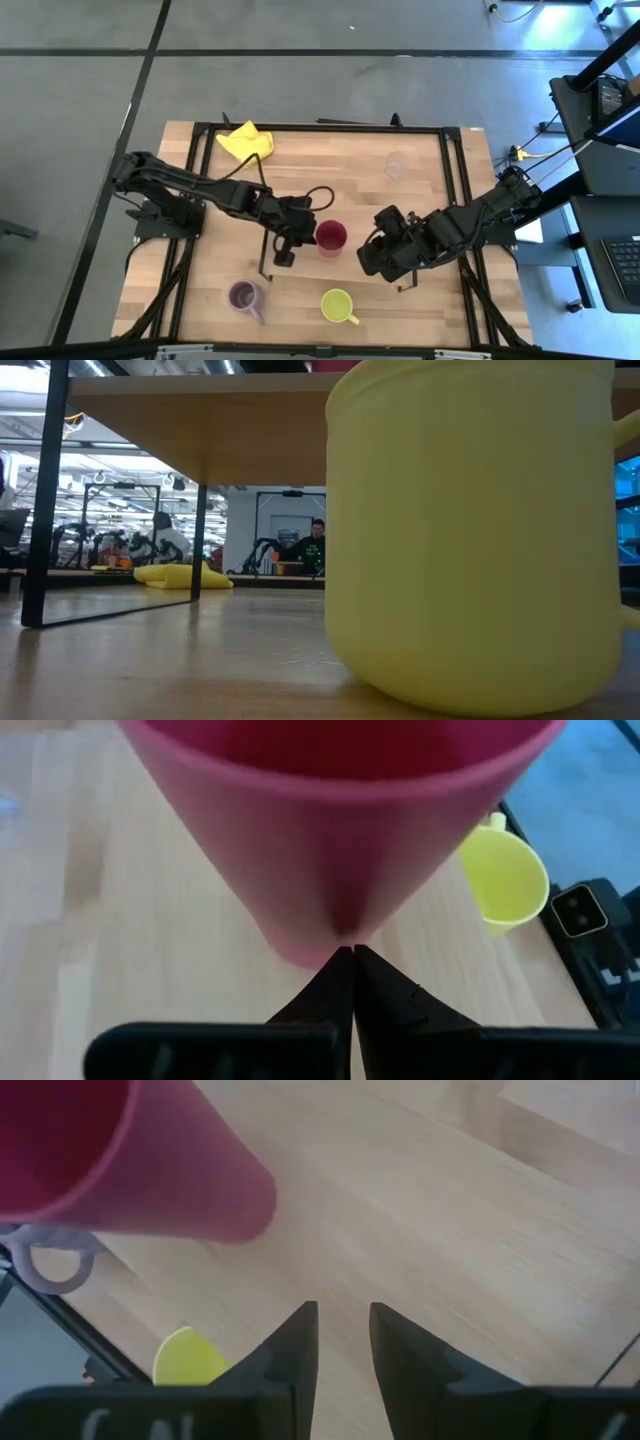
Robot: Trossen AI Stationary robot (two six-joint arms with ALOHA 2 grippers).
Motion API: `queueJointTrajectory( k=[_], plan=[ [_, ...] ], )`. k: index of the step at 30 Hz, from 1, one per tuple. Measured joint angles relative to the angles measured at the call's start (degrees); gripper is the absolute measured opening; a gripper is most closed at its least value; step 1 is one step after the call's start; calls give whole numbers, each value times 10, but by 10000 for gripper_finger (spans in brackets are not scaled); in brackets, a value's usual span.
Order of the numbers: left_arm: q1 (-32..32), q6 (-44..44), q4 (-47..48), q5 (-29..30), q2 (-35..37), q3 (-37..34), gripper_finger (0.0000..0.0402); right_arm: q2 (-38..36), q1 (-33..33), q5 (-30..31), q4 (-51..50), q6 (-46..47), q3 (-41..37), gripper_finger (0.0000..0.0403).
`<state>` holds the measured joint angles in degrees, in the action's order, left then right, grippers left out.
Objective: Stack small to large cups/mugs on shelf
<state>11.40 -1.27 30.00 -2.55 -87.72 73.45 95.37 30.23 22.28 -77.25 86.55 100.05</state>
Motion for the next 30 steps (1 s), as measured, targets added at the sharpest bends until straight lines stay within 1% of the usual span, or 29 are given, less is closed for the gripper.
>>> queueJointTrajectory(
  k=[6,12,20,24,28,30],
  plan=[
    [0,-2,-37,-1,-21,0,6,0,3,6,4,-1,0,95],
    [-5,-2,-74,-5,-21,0,1,-6,6,11,3,-15,1,95],
    [-18,-7,-86,-32,-33,-1,9,-46,6,62,-6,-30,21,95],
    [-18,-3,-107,-55,-45,-1,7,-46,-6,39,-4,-45,21,95],
    [-18,-1,-112,-56,-51,-2,6,-43,-30,32,38,-86,21,95],
    [-19,-1,-114,-56,-50,-1,5,-44,-40,30,39,-93,21,95]
  ],
)
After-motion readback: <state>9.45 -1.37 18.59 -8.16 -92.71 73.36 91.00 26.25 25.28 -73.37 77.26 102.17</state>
